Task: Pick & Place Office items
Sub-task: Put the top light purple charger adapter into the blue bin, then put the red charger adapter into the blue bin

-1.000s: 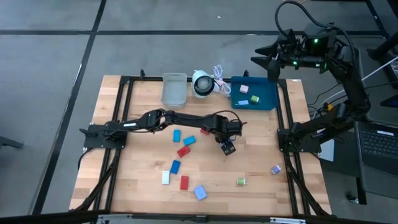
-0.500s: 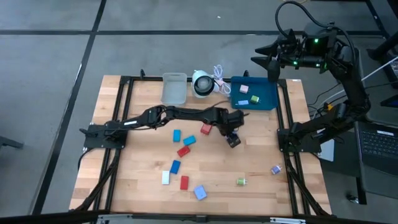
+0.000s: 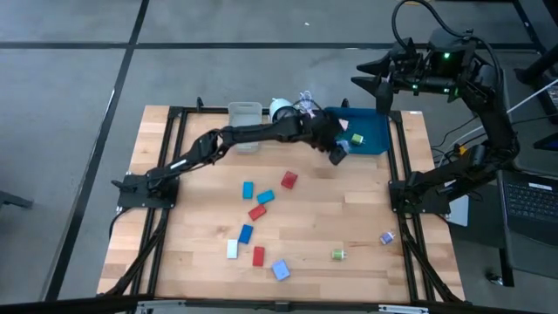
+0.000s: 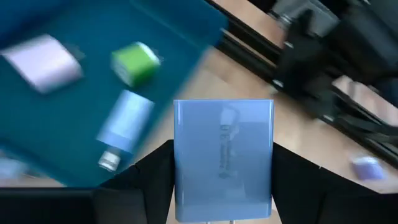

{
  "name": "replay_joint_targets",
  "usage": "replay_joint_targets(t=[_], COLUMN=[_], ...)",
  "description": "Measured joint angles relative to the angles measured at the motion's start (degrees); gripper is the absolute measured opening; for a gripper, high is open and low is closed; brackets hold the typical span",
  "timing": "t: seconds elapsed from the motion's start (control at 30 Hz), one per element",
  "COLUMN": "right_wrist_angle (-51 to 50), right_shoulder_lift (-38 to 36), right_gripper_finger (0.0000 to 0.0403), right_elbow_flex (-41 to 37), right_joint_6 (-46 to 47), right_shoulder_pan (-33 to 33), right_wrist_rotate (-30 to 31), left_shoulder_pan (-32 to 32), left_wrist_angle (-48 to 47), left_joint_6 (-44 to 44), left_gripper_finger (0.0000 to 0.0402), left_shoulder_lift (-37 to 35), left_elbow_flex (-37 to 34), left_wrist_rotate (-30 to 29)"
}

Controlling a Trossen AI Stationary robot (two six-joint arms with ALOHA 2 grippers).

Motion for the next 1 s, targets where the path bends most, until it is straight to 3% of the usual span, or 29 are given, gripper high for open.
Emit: replay_joint_targets(t=[0.2,0.43,0.6,0.73,0.9,1.0], right_wrist_angle=[-0.01,-0.02,-0.02,-0.02,-0.02,-0.02], right_shoulder_lift=[0.0,0.0,0.0,0.0,0.0,0.0], right_gripper_finger=[0.0208,0.0208,0.0208,0.0208,0.0208,0.0208], right_elbow_flex=[0.0,0.0,0.0,0.0,0.0,0.0], right_joint_6=[-0.19,0.0,0.03,0.03,-0.02,-0.21], right_shoulder_pan=[0.0,0.0,0.0,0.0,-0.04,-0.27], right_wrist_rotate=[0.0,0.0,0.06,0.07,0.2,0.26], left_shoulder_pan=[4.85,10.7,11.87,11.03,9.49,9.38], left_wrist_angle=[7.32,12.57,17.36,18.94,20.85,21.55], left_joint_6=[3.9,1.01,-0.59,0.86,4.46,3.46], left_gripper_finger=[0.0209,0.0209,0.0209,0.0211,0.0295,0.0325], left_shoulder_lift=[0.76,3.72,6.45,6.91,6.91,6.91], left_elbow_flex=[-0.09,-0.11,-0.11,-0.11,0.07,0.26], left_wrist_rotate=[1.47,4.77,11.41,10.72,9.68,8.6])
